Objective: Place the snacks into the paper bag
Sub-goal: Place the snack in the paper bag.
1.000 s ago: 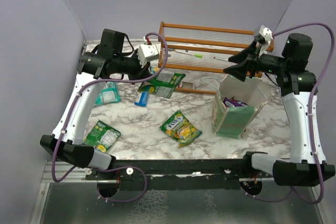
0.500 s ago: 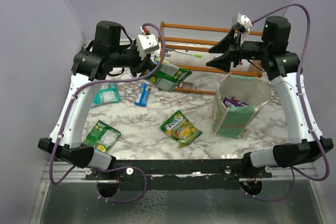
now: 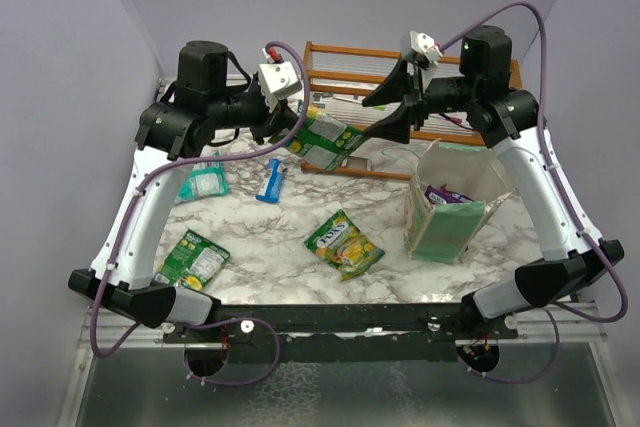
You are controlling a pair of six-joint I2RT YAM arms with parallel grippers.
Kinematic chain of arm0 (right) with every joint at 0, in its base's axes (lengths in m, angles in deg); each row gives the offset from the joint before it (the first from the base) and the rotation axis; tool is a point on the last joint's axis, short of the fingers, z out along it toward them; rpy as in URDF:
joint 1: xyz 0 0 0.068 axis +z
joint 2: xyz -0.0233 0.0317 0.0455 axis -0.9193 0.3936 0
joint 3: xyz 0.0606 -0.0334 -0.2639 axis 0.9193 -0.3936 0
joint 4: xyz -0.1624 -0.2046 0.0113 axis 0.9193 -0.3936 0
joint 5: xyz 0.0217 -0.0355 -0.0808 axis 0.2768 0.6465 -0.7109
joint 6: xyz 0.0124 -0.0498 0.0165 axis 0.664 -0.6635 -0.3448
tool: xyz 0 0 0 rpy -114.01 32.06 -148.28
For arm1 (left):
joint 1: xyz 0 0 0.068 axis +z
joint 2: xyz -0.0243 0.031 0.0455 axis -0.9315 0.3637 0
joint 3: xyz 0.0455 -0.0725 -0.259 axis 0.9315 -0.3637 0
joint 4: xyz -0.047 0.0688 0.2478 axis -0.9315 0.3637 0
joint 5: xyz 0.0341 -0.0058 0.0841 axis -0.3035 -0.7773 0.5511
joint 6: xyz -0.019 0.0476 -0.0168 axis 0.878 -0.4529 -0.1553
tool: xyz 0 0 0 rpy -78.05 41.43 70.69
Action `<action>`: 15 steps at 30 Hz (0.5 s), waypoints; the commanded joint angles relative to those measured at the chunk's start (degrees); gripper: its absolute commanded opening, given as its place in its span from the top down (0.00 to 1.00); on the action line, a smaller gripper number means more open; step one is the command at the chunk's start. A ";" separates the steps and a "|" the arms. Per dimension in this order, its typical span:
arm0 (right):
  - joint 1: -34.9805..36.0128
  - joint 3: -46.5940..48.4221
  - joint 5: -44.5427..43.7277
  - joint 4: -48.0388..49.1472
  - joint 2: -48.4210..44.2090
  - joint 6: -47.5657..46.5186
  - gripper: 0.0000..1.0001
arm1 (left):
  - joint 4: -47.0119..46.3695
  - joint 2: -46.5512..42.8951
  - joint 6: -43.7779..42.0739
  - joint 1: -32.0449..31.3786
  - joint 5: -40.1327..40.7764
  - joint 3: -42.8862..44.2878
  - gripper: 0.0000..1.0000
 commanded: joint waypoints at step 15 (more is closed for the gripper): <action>6.33 -0.40 -7.53 -0.49 5.92 -2.90 0.54 | -6.28 -3.75 5.26 -0.42 -6.88 0.16 1.00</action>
